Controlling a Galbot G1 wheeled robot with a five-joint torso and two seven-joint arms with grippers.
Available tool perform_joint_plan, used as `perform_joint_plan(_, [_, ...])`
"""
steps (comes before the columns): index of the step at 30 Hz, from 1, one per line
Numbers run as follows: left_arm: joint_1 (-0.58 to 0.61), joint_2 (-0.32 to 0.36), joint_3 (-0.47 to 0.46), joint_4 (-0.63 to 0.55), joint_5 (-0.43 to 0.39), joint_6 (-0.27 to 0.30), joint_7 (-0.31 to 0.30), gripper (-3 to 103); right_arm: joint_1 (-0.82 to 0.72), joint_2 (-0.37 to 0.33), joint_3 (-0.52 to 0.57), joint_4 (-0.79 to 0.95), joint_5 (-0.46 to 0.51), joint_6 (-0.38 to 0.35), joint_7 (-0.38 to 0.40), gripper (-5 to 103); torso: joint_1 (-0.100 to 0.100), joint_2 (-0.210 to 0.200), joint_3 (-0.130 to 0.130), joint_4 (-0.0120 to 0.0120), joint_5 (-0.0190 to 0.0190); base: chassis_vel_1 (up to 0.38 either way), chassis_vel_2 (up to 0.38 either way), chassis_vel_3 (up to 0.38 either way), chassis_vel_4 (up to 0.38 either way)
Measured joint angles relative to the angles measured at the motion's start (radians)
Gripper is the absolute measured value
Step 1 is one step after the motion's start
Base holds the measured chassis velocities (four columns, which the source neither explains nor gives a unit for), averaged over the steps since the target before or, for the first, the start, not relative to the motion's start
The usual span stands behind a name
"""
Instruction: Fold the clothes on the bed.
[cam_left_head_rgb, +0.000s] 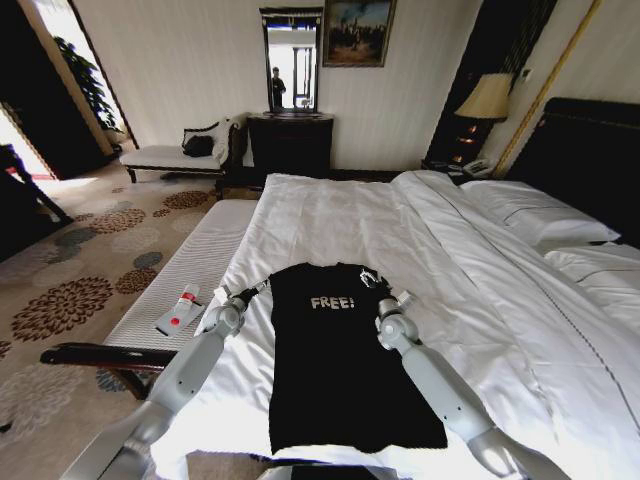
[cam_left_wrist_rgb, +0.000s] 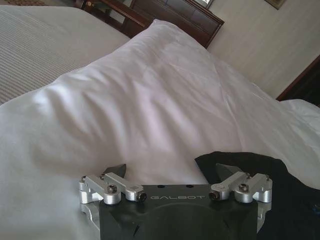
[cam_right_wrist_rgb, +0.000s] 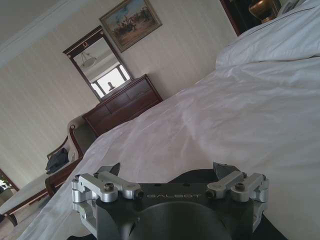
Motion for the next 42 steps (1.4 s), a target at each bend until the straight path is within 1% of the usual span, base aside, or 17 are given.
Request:
perform_joint_plan(10, [-0.036,-0.014,0.032,-0.009,-0.018,-0.005,0.024,100,0.003,0.009,-0.005,-0.002,0.000,-0.001,0.003,100,0.000,0.000,0.000,0.0002,0.0002,0.000,0.000,0.000,0.000])
perform_joint_plan(13, [-0.057,-0.023,0.051,0.021,-0.007,-0.005,0.038,100,0.003,0.010,-0.005,-0.006,0.000,-0.002,0.003,100,0.000,0.000,0.000,0.0005,0.0001,0.000,0.000,0.000,0.000])
perform_joint_plan(18, [-0.077,-0.042,0.065,0.048,0.005,-0.006,0.047,100,0.003,0.013,-0.004,-0.006,-0.001,-0.002,0.003,100,0.000,0.000,0.000,0.0002,0.0001,0.000,0.000,0.000,0.000])
perform_joint_plan(19, [-0.083,-0.046,0.068,0.056,0.010,-0.008,0.050,102,0.002,0.013,-0.003,-0.006,-0.001,-0.002,0.004,100,0.000,0.000,0.000,0.0001,0.0002,0.000,0.000,0.000,0.000])
perform_joint_plan(21, [-0.094,-0.059,0.069,0.074,0.017,-0.012,0.052,93,0.000,0.012,-0.001,-0.006,-0.001,-0.002,0.004,100,0.000,0.000,0.000,0.0002,0.0002,0.000,0.000,0.000,0.000])
perform_joint_plan(22, [-0.094,-0.059,0.069,0.074,0.017,-0.012,0.052,93,0.000,0.012,-0.001,-0.006,-0.001,-0.002,0.004,100,0.000,0.000,0.000,0.0002,0.0002,0.000,0.000,0.000,0.000])
perform_joint_plan(24, [-0.101,-0.066,0.070,0.090,0.024,-0.013,0.052,82,0.000,0.009,0.000,-0.006,-0.001,-0.002,0.004,100,0.000,0.000,0.000,0.0001,0.0001,0.000,0.000,0.000,0.000])
perform_joint_plan(25, [-0.102,-0.067,0.070,0.093,0.026,-0.013,0.052,82,0.001,0.009,0.000,-0.006,-0.001,-0.002,0.004,100,0.000,0.000,0.000,0.0002,0.0001,0.000,0.000,0.000,0.000])
perform_joint_plan(26, [-0.103,-0.068,0.071,0.098,0.028,-0.013,0.053,76,0.002,0.009,0.000,-0.007,-0.001,-0.002,0.004,100,0.000,0.000,0.000,0.0003,0.0001,0.000,0.000,0.000,0.000])
perform_joint_plan(27, [-0.103,-0.068,0.071,0.098,0.028,-0.013,0.053,76,0.002,0.009,0.000,-0.007,-0.001,-0.002,0.004,100,0.000,0.000,0.000,0.0003,0.0001,0.000,0.000,0.000,0.000])
perform_joint_plan(29, [-0.103,-0.069,0.072,0.101,0.030,-0.013,0.054,66,0.005,0.012,0.000,-0.008,-0.001,-0.002,0.004,100,0.000,0.000,0.000,0.0004,0.0002,0.000,0.000,0.000,0.000])
perform_joint_plan(30, [-0.103,-0.069,0.072,0.101,0.030,-0.013,0.054,66,0.005,0.012,0.000,-0.008,-0.001,-0.002,0.004,100,0.000,0.000,0.000,0.0004,0.0002,0.000,0.000,0.000,0.000])
perform_joint_plan(33, [-0.103,-0.068,0.075,0.103,0.032,-0.013,0.057,49,0.010,0.018,-0.003,-0.013,-0.001,-0.002,0.004,100,0.000,0.000,0.000,0.0004,0.0001,0.000,0.000,0.000,0.000])
perform_joint_plan(34, [-0.103,-0.068,0.075,0.103,0.032,-0.013,0.057,49,0.010,0.018,-0.003,-0.013,-0.001,-0.002,0.004,100,0.000,0.000,0.000,0.0004,0.0001,0.000,0.000,0.000,0.000])
perform_joint_plan(36, [-0.100,-0.067,0.076,0.103,0.034,-0.013,0.057,38,0.012,0.018,-0.004,-0.015,-0.002,-0.003,0.005,100,0.000,0.000,0.000,0.0003,0.0001,0.000,0.000,0.000,0.000])
perform_joint_plan(38, [-0.099,-0.066,0.076,0.104,0.037,-0.012,0.057,38,0.013,0.018,-0.005,-0.016,-0.002,-0.003,0.005,100,0.000,0.000,0.000,0.0003,0.0001,0.000,0.000,0.000,0.000])
perform_joint_plan(42, [-0.097,-0.060,0.079,0.111,0.046,-0.012,0.057,17,0.021,0.018,-0.006,-0.024,-0.002,-0.003,0.004,100,0.000,0.000,0.000,0.0003,0.0001,0.000,0.000,0.000,0.000])
